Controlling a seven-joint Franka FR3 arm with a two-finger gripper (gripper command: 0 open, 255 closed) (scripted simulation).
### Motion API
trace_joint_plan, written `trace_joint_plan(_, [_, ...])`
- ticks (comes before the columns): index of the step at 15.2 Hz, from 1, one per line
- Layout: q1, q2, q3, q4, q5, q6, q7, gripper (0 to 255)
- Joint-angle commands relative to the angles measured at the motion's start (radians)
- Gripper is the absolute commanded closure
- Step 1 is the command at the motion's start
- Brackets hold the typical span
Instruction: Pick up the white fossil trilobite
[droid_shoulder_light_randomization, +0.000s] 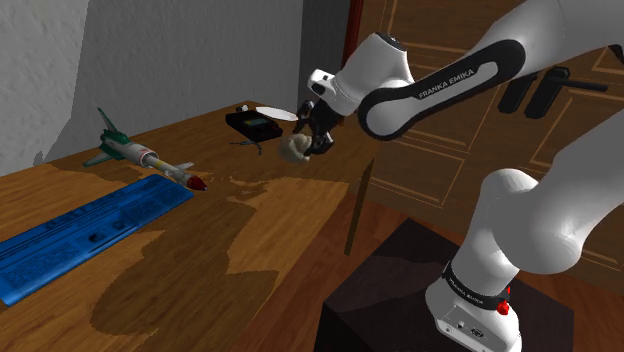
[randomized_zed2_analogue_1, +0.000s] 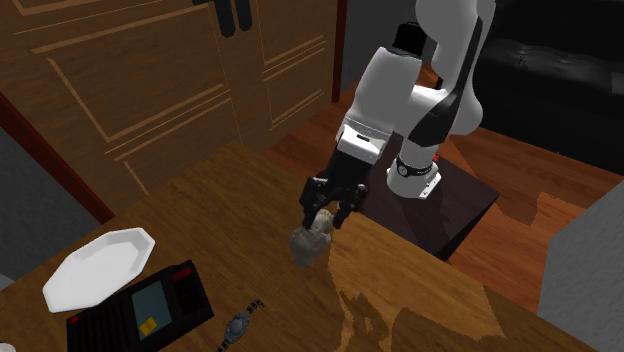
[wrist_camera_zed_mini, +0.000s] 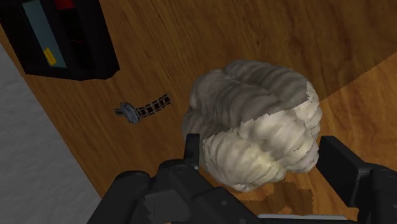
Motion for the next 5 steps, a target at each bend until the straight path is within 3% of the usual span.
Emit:
trace_joint_plan(1, [0.004, -0.017, 0.0, 0.019, 0.005, -0.035, -0.005, 255])
trace_joint_plan(5, [0.007, -0.033, 0.002, 0.037, 0.009, -0.069, -0.008, 255])
